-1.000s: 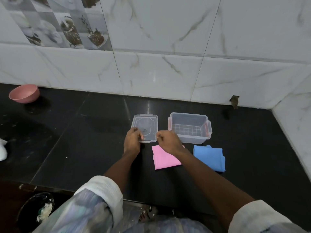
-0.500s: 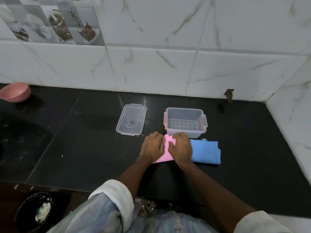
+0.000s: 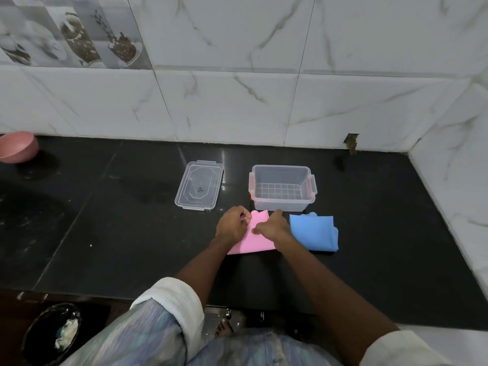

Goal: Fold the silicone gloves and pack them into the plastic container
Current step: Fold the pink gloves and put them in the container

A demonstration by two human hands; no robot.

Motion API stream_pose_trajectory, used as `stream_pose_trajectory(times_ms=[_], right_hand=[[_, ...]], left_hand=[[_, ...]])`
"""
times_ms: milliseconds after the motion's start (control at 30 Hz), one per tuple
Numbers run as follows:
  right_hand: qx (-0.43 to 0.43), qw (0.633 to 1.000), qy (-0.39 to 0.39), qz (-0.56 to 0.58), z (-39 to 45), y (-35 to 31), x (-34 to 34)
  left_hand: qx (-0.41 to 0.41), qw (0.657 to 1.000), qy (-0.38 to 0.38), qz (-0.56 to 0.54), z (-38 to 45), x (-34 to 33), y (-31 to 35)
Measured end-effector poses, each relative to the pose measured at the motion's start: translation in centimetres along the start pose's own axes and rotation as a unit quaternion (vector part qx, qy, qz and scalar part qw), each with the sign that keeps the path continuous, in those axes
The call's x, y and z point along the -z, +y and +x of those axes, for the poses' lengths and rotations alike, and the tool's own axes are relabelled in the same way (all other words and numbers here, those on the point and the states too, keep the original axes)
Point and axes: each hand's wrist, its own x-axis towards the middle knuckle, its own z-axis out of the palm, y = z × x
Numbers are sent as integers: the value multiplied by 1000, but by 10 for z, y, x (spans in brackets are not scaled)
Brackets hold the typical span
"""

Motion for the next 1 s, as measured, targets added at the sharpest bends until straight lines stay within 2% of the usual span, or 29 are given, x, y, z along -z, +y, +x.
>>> stream_pose_trajectory(times_ms=[67, 267, 367, 433, 500, 600, 667, 800, 867, 1000], right_hand=[[-37, 995, -31, 89, 2, 1, 4], [-79, 960, -153, 221, 2, -5, 18], [-63, 952, -193, 229, 0, -6, 27], [-38, 949, -218, 227, 0, -9, 37], [-10, 943, -250, 221, -1, -17, 48], [33, 941, -279, 188, -1, -30, 68], [52, 941, -282, 183, 1, -37, 80], [74, 929, -257, 255, 4, -44, 98], [68, 915, -235, 320, 9, -42, 106], [77, 884, -207, 412, 16, -41, 127]], left_hand=[[10, 1000, 4, -12, -2, -3, -2], [45, 997, -10, -60, -7, -3, -5], [92, 982, -12, -162, -5, 3, -4], [154, 938, -39, -309, -3, 12, -3], [200, 865, -147, -436, -3, 22, -5], [215, 773, -327, -498, -1, 34, -14], [209, 740, -384, -511, 0, 41, -13], [166, 778, -369, -481, 18, 60, 12], [156, 783, -356, -485, 28, 70, 29], [152, 751, -351, -538, 48, 77, 44]])
